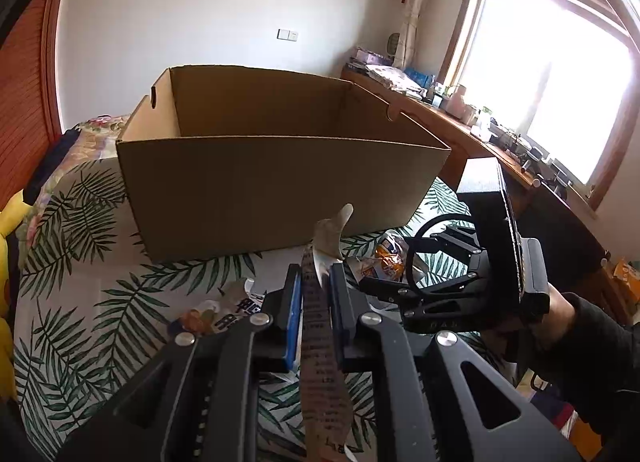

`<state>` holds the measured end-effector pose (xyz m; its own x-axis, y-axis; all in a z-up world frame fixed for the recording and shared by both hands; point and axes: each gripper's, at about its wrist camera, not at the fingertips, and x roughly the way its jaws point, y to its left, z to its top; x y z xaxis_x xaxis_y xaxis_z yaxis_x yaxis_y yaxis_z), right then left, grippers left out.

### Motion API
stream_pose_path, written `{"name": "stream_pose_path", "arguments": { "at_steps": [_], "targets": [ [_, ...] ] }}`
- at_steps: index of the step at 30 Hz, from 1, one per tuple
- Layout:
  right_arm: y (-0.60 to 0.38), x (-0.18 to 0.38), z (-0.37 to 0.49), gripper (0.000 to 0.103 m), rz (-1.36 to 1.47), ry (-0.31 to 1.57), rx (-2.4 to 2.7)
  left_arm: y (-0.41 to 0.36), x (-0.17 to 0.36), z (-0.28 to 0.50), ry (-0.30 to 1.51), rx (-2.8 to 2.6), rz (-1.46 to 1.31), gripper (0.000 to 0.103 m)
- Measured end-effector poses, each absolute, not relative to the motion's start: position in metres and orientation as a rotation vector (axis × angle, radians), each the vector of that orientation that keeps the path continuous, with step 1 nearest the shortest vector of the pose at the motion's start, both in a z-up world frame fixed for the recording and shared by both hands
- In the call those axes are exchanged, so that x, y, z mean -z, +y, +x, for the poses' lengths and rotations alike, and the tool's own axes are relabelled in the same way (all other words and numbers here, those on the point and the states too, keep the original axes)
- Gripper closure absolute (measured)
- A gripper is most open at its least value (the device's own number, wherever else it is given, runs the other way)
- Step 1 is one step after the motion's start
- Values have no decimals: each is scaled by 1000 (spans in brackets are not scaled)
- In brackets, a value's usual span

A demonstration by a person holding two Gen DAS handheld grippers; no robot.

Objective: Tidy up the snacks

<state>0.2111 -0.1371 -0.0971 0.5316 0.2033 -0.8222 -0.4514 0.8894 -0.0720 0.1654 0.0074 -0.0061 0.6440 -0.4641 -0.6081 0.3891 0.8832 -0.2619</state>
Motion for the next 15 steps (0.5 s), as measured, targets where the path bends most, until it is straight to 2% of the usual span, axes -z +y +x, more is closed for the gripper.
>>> {"name": "stream_pose_path", "arguments": {
  "at_steps": [5,9,15],
  "targets": [
    [-140,96,209,30,-284,936,-393,11,5,159,718,478,-115,94],
    [-145,88,201,45,-254,930,-397,9,5,157,721,477,-118,94],
    [-156,76,191,59,-201,918,-408,9,6,155,719,471,-122,93]
  ]
}}
